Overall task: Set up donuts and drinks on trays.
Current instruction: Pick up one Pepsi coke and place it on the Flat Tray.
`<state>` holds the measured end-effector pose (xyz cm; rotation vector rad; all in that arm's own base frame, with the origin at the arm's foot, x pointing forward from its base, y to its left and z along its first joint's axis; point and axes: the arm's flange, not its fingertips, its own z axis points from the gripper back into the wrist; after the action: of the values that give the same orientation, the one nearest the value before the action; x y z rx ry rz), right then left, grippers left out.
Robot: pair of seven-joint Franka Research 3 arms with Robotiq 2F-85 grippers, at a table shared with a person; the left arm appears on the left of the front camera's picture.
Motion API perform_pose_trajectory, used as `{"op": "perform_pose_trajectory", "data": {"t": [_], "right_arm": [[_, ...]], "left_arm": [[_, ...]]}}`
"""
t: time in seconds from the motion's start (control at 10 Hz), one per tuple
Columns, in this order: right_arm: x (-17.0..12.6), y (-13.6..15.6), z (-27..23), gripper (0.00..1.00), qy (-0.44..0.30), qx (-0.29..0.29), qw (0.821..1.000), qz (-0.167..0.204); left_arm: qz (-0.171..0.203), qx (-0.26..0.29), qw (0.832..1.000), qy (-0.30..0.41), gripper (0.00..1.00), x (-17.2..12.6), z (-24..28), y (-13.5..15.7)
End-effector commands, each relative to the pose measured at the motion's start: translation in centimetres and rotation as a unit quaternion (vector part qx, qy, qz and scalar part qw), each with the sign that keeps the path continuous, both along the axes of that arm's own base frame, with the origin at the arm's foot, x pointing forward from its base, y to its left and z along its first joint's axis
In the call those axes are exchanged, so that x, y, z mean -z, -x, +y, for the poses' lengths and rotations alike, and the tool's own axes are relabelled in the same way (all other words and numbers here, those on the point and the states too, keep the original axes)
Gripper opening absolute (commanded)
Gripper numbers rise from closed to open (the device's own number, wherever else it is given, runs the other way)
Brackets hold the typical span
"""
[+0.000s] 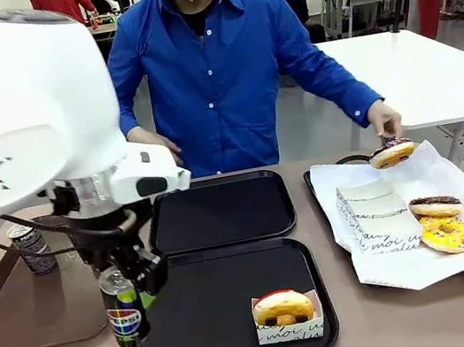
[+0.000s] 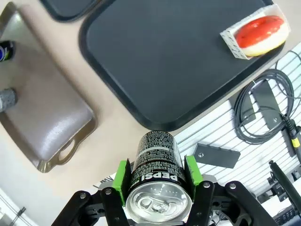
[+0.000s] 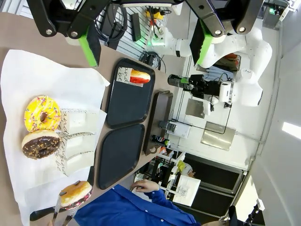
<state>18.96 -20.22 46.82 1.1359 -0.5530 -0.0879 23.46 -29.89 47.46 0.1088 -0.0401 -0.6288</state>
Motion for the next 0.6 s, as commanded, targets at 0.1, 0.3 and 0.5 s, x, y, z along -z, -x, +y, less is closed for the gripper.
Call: {"op": "perform_pose_trajectory", "data": {"t": [0.1, 0.3, 0.5], "right_arm": [[-0.1, -0.2, -0.1, 1.00, -0.010, 0.001, 1.000, -0.014], [-0.1, -0.2, -0.1, 1.00, -0.010, 0.001, 1.000, -0.014], [-0.1, -0.2, -0.1, 1.00, -0.010, 0.001, 1.000, -0.014]], "left_arm": [[0.024, 0.035, 0.999, -0.001, 0.58, 2.2, -3.8, 1.2], [0.036, 0.059, 0.997, -0.016, 0.58, 3.7, -5.9, 2.1], [0.050, 0.067, 0.996, -0.029, 0.58, 5.6, -7.4, 2.9]]}}
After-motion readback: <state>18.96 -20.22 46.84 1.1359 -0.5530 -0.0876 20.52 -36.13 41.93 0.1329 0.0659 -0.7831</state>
